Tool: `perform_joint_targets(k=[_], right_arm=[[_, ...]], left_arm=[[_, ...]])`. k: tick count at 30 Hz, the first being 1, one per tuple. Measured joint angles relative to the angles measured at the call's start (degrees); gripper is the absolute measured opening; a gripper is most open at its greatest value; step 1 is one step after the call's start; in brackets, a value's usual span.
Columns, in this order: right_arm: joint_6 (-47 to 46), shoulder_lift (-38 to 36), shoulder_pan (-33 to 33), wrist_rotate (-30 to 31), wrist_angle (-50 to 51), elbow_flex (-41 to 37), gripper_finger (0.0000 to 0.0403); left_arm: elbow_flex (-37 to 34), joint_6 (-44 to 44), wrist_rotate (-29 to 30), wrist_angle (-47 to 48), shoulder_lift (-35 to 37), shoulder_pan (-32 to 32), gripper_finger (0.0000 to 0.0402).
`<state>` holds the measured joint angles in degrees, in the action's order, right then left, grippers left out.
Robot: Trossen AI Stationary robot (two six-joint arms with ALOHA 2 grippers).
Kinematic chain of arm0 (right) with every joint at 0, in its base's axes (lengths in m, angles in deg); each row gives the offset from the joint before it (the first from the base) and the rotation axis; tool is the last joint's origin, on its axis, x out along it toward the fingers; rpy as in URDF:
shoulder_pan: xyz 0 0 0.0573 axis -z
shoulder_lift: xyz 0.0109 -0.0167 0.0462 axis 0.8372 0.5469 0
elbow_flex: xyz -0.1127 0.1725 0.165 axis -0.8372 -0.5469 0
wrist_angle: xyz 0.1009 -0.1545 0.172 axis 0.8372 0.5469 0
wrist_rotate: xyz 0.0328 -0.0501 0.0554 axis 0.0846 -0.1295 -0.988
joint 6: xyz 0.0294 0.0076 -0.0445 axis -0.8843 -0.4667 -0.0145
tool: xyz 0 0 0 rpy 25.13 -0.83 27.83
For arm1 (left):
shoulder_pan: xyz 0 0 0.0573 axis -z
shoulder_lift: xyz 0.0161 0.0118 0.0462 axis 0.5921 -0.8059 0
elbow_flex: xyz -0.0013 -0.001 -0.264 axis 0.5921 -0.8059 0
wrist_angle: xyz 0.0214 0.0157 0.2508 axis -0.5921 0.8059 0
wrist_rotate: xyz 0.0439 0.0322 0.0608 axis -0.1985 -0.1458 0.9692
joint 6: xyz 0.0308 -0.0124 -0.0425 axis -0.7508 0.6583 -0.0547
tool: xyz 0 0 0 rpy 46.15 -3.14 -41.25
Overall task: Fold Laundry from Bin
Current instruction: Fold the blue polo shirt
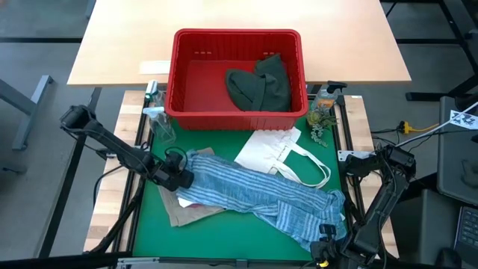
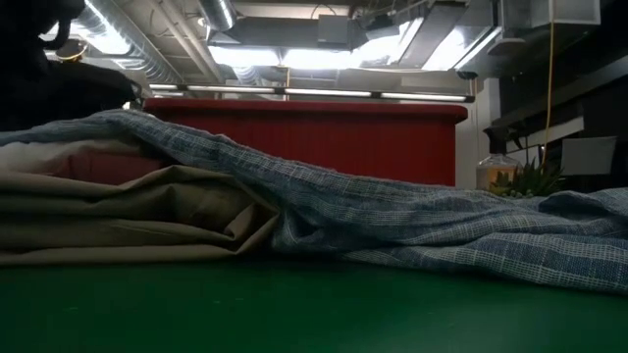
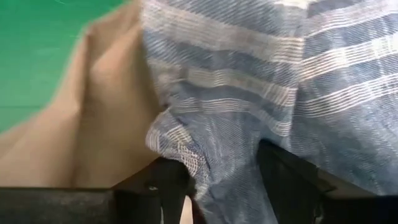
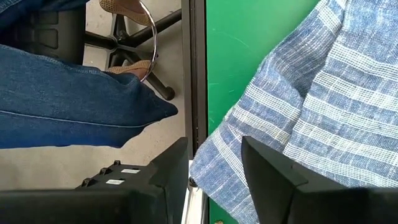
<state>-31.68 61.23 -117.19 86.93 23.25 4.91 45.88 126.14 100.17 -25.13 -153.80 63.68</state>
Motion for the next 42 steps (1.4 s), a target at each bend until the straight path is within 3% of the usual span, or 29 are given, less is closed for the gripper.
perform_joint_targets(k=[11, 24, 37, 42], right_arm=[[0.0, 0.0, 0.0, 0.2, 0.0, 0.0, 0.0149], [0.0, 0.0, 0.0, 0.2, 0.0, 0.0, 0.0149], [0.0, 0.0, 0.0, 0.2, 0.0, 0.0, 0.0149], [0.0, 0.0, 0.0, 0.2, 0.0, 0.0, 0.0149]], left_arm=[[0.0, 0.0, 0.0, -5.5, -3.3, 0.0, 0.0138], [0.0, -0.1, -0.2, -7.9, 1.2, 0.0, 0.0011], [0.0, -0.1, 0.0, -10.5, 6.6, 0.0, 0.0003], [0.0, -0.2, 3.4, -15.7, 10.0, 0.0, 0.0002]])
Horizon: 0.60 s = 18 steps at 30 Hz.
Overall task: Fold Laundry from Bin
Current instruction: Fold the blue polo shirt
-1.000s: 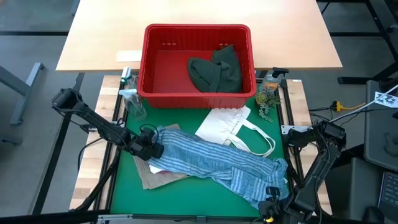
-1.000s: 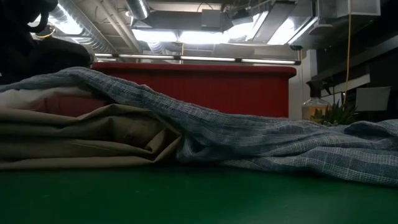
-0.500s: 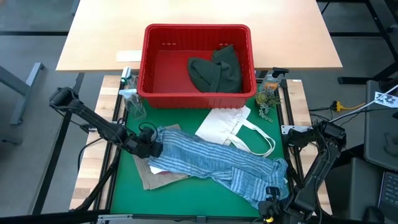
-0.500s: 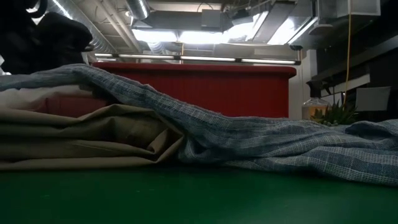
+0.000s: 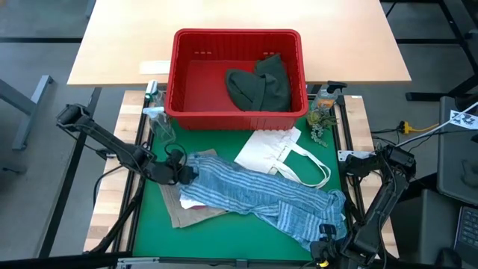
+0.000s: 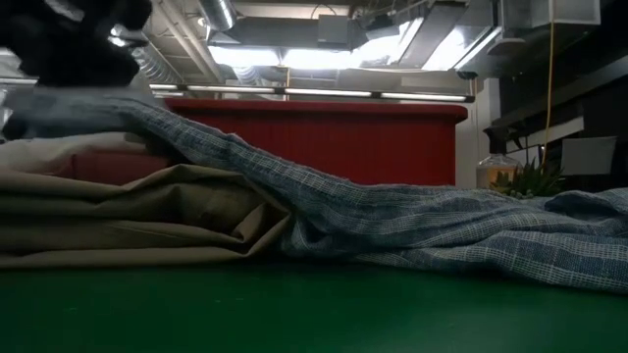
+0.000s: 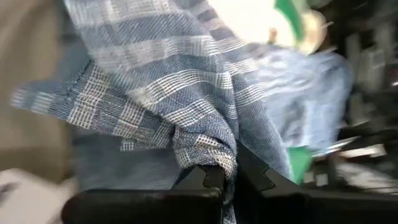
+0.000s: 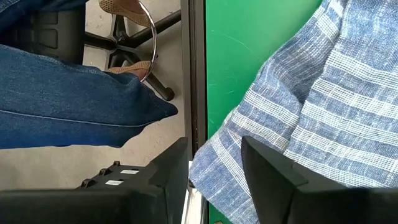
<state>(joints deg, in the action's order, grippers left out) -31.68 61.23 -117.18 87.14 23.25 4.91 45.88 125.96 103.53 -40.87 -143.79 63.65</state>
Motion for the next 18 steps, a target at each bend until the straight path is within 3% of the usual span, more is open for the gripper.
perform_joint_targets(k=[12, 18], right_arm=[[0.0, 0.0, 0.0, 0.0, 0.0, 0.0, 0.0149], [0.0, 0.0, 0.0, 0.0, 0.4, 0.0, 0.0149]], left_arm=[[0.0, -11.5, 6.0, -24.5, -1.7, -0.1, 0.0001], [0.0, -15.4, 6.0, -34.5, -5.8, -2.3, 0.0000]])
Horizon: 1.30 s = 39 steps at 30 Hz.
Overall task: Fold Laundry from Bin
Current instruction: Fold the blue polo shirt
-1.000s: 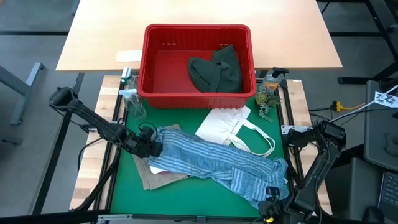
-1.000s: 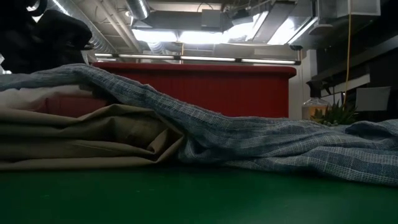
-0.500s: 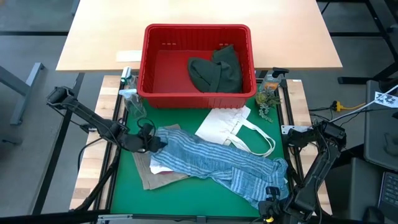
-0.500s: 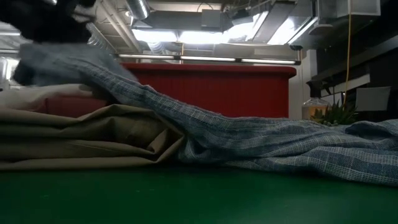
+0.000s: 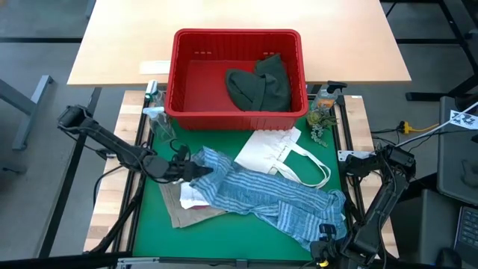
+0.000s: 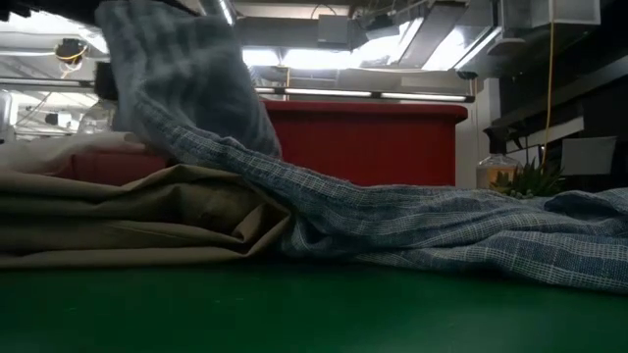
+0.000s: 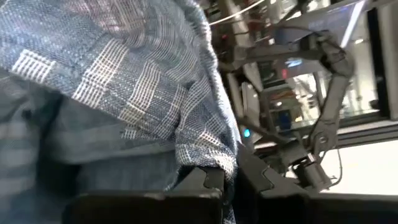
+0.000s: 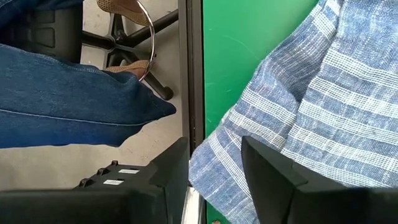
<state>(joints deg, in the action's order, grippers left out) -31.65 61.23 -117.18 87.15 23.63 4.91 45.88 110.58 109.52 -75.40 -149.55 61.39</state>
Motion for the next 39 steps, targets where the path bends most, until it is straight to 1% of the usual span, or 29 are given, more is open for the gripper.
perform_joint_targets(k=[3, 6, 14, 18, 22, 26, 30, 34, 39], right_arm=[[0.0, 0.0, 0.0, 0.0, 0.0, 0.0, 0.0149], [0.0, 0.0, 0.0, 0.0, 0.1, 0.0, 0.0149], [0.1, -0.8, 1.0, 0.5, 0.7, 0.0, 0.0149], [1.6, -0.8, 2.0, 1.0, 3.5, 1.0, 0.0149], [2.2, -0.8, 3.1, 2.1, 7.6, 3.0, 0.0149], [4.8, -0.8, 3.5, 5.4, 11.7, 5.8, 0.0149], [6.4, -0.8, 3.5, 8.7, 14.4, 8.1, 0.0149], [7.6, -0.8, 3.5, 10.4, 14.7, 8.9, 0.0149], [7.7, -0.8, 3.5, 10.5, 14.7, 8.9, 0.0149]], left_arm=[[0.9, -1.7, -1.7, -2.8, -3.0, -1.8, 0.0000], [4.5, -3.7, -4.9, -2.9, -6.7, -3.3, 0.0000], [19.5, -12.8, -11.7, -2.4, -19.7, -5.1, 0.0000], [26.4, -15.9, -13.8, -2.1, -27.4, -5.1, 0.0000], [31.9, -16.1, -13.9, -2.1, -35.6, -5.4, 0.0000], [36.1, -16.1, -14.0, -1.9, -43.3, -6.3, 0.0004], [39.4, -16.1, -16.6, -2.1, -50.0, -7.3, 0.0007], [42.6, -16.0, -18.4, -3.3, -55.7, -7.6, 0.0009], [46.8, -16.0, -17.9, -4.2, -60.4, -7.6, 0.0010]])
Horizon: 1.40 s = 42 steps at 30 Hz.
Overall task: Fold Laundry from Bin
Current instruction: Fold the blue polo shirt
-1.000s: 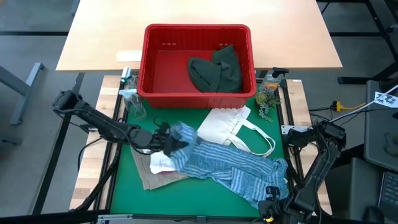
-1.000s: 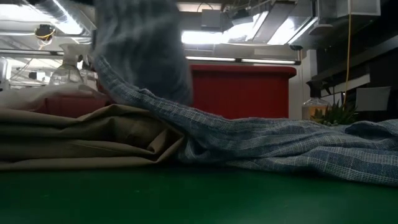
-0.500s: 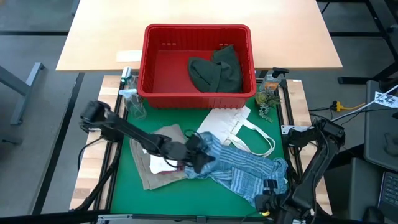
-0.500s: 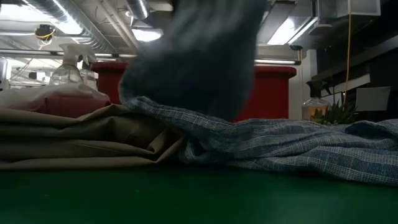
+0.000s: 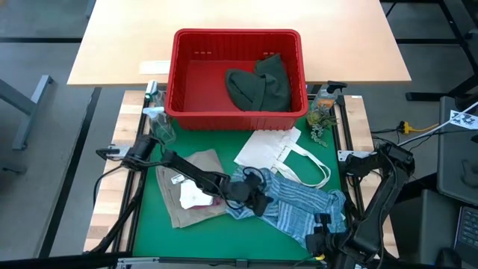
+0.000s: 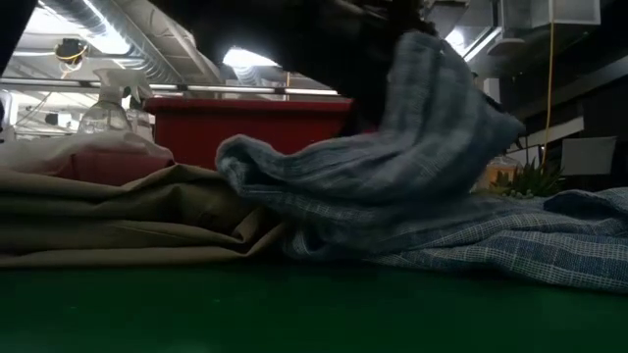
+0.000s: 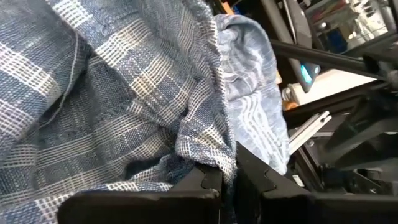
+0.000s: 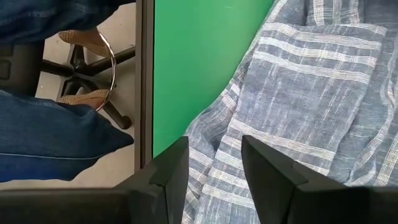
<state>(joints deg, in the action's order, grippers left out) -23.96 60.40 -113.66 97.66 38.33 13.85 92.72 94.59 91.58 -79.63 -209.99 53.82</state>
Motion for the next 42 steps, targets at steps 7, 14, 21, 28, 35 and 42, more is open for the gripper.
perform_joint_targets(k=[7, 14, 21, 28, 35, 42], right_arm=[[0.0, 0.0, 0.0, 0.0, 0.0, 0.0, 0.0149], [0.0, 0.0, 0.0, 0.0, 0.0, 0.0, 0.0149], [0.0, 0.0, 0.0, -0.1, 0.0, 0.0, 0.0149], [0.0, 0.0, 0.0, -0.1, 0.0, 0.0, 0.0149], [0.2, 0.0, 1.9, 9.3, 0.0, 0.0, 0.0149], [6.8, 0.0, 10.5, 14.8, -0.6, 0.0, 0.0149]], left_arm=[[2.5, -2.8, 0.5, 0.0, -2.1, 0.0, 0.0034], [2.5, -1.7, 2.5, -1.0, -2.1, 0.1, 0.0103], [2.5, -13.3, -2.8, -9.1, -1.7, 0.0, 0.0122], [2.5, -24.1, -6.7, -16.9, 0.8, 0.0, 0.0110], [2.5, -34.4, -6.6, -6.7, 8.6, -0.6, 0.0098], [2.5, -34.9, -6.5, 23.5, 20.2, -2.1, 0.0097]])
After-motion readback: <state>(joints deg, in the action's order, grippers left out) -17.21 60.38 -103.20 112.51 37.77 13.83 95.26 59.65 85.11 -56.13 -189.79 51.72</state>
